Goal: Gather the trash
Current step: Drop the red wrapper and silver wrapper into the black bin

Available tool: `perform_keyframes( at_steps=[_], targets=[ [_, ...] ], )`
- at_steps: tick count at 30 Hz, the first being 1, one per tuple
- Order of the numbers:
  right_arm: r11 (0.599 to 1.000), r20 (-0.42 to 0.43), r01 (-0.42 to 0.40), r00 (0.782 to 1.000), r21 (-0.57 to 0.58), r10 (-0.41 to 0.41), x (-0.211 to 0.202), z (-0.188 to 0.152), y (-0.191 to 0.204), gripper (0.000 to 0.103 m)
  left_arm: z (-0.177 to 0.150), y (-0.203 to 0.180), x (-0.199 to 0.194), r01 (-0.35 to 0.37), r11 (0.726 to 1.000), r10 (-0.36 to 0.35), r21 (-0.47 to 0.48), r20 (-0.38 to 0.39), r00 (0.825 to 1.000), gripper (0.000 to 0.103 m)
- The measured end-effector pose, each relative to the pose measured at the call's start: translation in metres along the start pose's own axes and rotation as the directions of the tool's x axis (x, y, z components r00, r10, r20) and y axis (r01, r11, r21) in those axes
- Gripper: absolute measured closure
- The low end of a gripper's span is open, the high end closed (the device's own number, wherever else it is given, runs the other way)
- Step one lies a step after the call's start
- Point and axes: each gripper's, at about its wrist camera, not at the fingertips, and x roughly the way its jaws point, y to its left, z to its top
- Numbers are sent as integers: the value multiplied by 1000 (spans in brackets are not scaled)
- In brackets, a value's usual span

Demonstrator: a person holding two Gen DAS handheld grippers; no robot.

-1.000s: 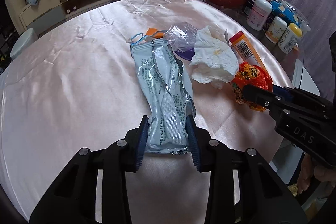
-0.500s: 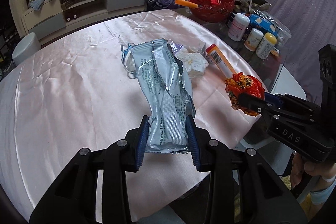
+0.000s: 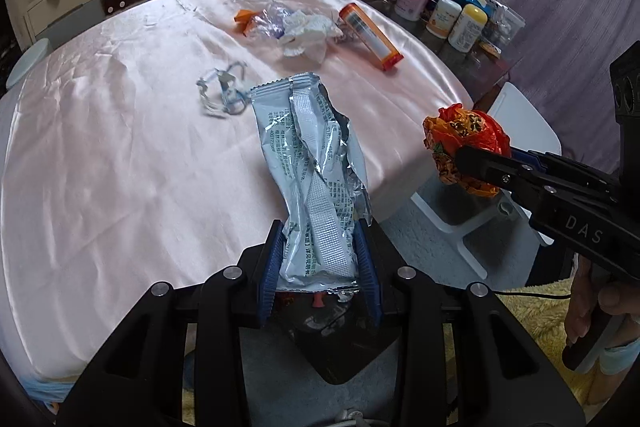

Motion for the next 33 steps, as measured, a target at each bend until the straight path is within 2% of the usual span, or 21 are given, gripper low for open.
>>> perform_keyframes(
  at_steps=[6,14,18,28,33],
  targets=[
    [1000,-46,4,999,11,-4,7,-29,-3,72,-34,-14,17,56,998,-56,-5,-60,997,69],
    [999,-139,-14,990,49,20,28,-59,-6,72,-56,-21,42,50,999,-47,20,-129,991,70],
    [998,-179,-8,984,68,21,40,-69,-10,72,-68,-21,59,63,998,-58,22,-190,980,72],
    [994,-244,3,969,106,24,60,-77,-17,72,-71,-26,74,71,997,-58,44,-240,969,72],
    [993,-252,2,967,117,28,61,-76,-19,69,-74,-24,74,73,996,-60,42,-256,965,64]
  ],
)
